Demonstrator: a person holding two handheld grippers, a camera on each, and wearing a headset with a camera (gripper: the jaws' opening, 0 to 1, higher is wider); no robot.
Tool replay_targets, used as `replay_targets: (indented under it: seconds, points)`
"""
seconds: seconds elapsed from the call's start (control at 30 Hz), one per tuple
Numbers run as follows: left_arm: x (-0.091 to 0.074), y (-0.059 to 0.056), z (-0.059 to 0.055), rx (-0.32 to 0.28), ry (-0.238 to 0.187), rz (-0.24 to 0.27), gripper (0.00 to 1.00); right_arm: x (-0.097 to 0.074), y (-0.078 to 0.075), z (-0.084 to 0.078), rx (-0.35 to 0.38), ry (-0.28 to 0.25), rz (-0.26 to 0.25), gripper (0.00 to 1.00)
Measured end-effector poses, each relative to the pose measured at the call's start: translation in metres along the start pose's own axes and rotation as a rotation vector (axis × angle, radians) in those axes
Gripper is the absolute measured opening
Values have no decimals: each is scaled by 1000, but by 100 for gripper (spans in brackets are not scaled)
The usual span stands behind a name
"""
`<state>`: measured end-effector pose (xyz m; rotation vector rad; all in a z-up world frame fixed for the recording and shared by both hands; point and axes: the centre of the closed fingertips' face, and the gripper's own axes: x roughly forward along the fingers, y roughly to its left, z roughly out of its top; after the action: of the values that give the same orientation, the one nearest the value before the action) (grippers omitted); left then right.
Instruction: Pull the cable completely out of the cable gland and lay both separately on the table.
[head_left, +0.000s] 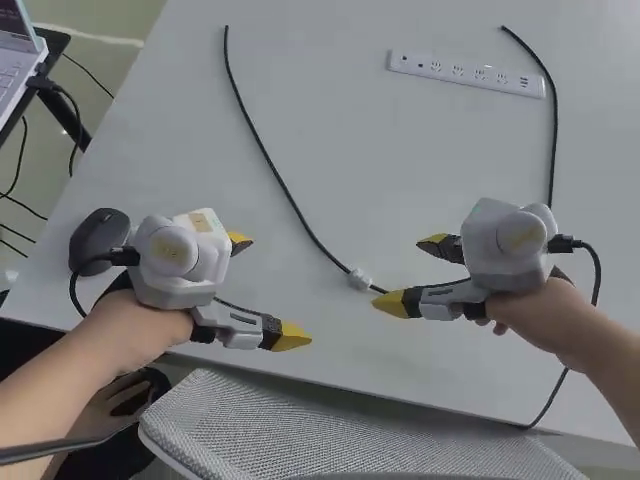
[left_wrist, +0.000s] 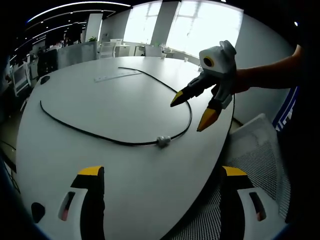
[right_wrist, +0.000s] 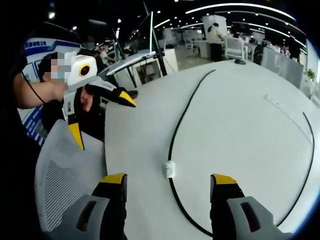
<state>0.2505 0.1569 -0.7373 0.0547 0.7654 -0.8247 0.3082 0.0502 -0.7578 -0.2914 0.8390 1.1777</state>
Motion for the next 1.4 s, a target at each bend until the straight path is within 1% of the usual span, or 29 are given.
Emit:
replay_targets:
  seconds: [0.07,0.2,0.47,0.73,1.03,1.13,1.23,1.27,1.4]
  points:
    - [1,1,-1,-5,3,-1,96,5,-2,1,10,-2,10,63]
    - [3,3,-1,-9,7,0,96,12,-4,-2,20,18,24,58]
    - [7,3,-5,-11,27,-1,95,26,-6,-13,13,74,51,50]
    - [9,3,-7,-16,30,0,94,40,-7,-20,14,115,67,40]
    - [8,4,-7,-26,28,3,93,54,-8,-24,28,146,80,31]
    - [8,4,-8,-30,29,1,93,56,-8,-26,25,157,86,26]
    - [9,4,-9,-31,33,-1,92,57,-7,-28,20,166,87,24]
    - [9,5,-10,-33,34,-3,91,58,-8,-27,17,159,86,23]
    - [9,4,-10,-32,35,-6,91,58,-5,-26,10,164,87,19]
